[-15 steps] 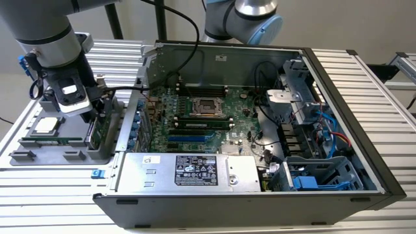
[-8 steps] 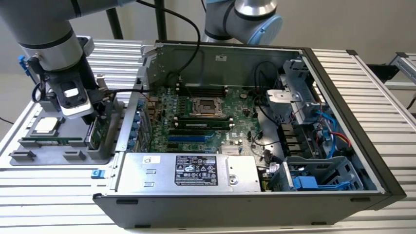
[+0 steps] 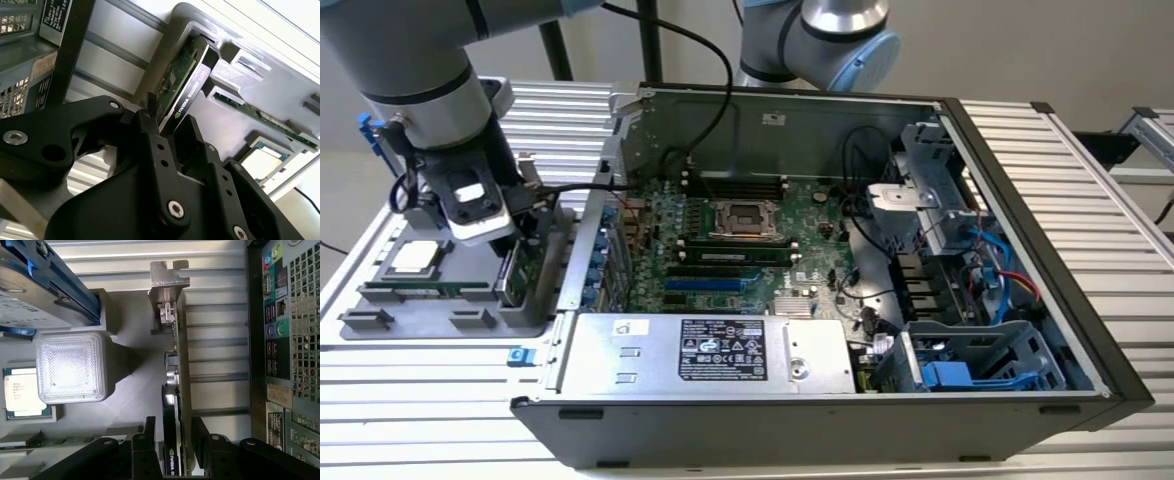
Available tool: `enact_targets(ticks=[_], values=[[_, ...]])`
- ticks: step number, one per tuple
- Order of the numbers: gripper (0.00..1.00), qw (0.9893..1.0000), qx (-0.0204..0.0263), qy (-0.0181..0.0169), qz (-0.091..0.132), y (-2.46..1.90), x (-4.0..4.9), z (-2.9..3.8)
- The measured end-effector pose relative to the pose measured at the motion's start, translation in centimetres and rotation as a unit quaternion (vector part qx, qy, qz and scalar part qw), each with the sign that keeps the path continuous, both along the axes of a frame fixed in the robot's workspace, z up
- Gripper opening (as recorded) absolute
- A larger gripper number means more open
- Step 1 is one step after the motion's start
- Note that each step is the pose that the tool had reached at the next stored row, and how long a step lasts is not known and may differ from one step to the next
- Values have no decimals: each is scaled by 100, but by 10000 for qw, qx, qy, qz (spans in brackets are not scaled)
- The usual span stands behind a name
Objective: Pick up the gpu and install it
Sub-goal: 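Pick up the gpu and move the gpu toward the slot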
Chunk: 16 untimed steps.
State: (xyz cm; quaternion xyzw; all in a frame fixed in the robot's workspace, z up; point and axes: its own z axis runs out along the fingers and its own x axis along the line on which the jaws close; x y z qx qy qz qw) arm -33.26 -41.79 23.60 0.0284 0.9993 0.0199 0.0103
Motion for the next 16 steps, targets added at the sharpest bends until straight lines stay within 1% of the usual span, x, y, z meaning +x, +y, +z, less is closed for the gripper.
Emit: enact_targets(ticks=[8,16], values=[[100,10000,0,0,81,2,0,-9],[100,10000,-1,0,86,2,-3,-22]])
